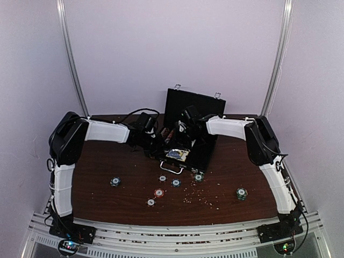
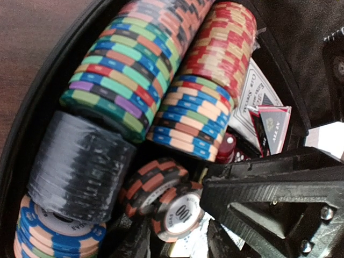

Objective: Pack up texas hold em set
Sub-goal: Adjust the poker chips pile in the slot.

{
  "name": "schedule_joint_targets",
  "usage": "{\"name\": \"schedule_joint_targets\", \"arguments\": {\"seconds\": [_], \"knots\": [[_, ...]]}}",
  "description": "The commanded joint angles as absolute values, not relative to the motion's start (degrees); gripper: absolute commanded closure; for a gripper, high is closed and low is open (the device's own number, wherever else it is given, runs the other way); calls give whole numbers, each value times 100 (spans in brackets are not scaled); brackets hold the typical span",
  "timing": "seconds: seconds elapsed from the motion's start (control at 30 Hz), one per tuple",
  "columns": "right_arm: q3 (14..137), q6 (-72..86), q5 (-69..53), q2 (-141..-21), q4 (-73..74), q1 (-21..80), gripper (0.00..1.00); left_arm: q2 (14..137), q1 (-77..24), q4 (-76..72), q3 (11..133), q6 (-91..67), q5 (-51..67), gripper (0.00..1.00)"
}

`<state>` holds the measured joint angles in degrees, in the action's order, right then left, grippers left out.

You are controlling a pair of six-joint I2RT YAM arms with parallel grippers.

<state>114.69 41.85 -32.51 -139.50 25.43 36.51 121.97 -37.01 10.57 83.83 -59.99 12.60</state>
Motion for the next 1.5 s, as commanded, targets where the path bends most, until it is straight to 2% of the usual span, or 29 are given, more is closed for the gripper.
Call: {"name": "schedule_joint_targets", "arguments": {"seconds": [0.0,0.27,0.4,0.9,1.17,1.47], "knots": [[11364,4168,-3394,-14132,2553,3674,78,12220,-3665,1028,8338,-6054,1223,61],[11366,4214,-3572,-14214,2421,3678,80,12278,-3665,994,8320,-6094,1189,64],[11373,4213,-3621,-14247,2382,3691,81,12293,-3661,784,8257,-6190,1261,74],[11437,4096,-3567,-14215,2416,3644,80,12034,-3671,591,8552,-6286,1004,100],[11404,3947,-3355,-13869,2345,3472,72,11479,-3676,636,8198,-6395,813,100],[11303,3825,-3229,-13419,2295,3260,65,11216,-3699,1547,8319,-6639,493,100]]}}
